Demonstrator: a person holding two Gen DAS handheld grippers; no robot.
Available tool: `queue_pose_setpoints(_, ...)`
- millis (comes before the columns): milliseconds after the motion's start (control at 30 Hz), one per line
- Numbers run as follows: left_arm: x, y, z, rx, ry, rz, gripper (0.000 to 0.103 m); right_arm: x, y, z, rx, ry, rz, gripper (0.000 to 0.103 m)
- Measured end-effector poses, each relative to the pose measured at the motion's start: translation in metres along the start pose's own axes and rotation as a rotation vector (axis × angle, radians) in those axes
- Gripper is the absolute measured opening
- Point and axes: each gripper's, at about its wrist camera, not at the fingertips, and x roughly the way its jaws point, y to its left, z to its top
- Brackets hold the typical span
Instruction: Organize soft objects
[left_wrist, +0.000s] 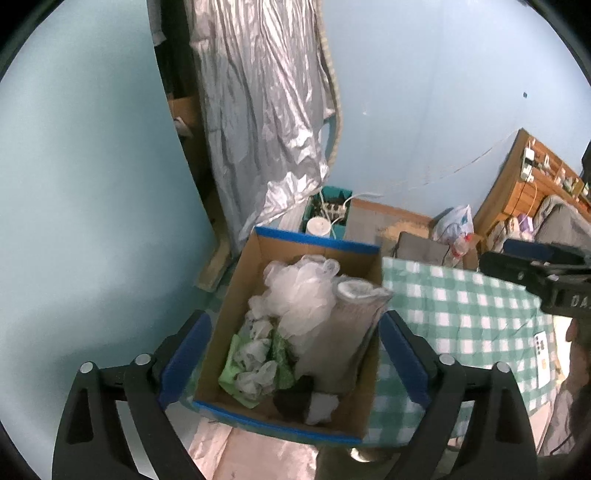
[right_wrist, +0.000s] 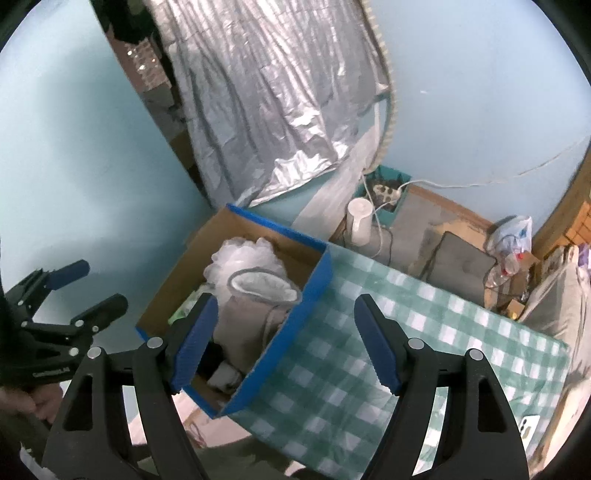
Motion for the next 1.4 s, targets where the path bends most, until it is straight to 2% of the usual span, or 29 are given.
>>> queue_pose_setpoints(33, -0.004, -0.003, 0.001, -0.005, -0.007, -0.002, 0.102, -0.003, -0.002, 0.000, 0.004, -0.004, -0.005, 0.076)
queue_pose_setpoints(167, -0.011, -0.017, 0.003, -0.008, -0.026, 0.001, 0.102, -0.015, -0.012, 0.000, 0.019, -0.018, -0.028, 0.076)
queue_pose_setpoints(467, -0.016, -0.044, 0.006, 0.019, 0.010, 0.000, 0.102, -0.033, -0.026, -0.001, 0.032, -0.039, -0.027, 0.076)
queue_pose_setpoints(1400, -0.021, -0.082, 0.004, 0.038, 0.036, 0.002, 0.102, -0.048, -0.044, -0.007, 0.035, -0.035, -0.024, 0.076)
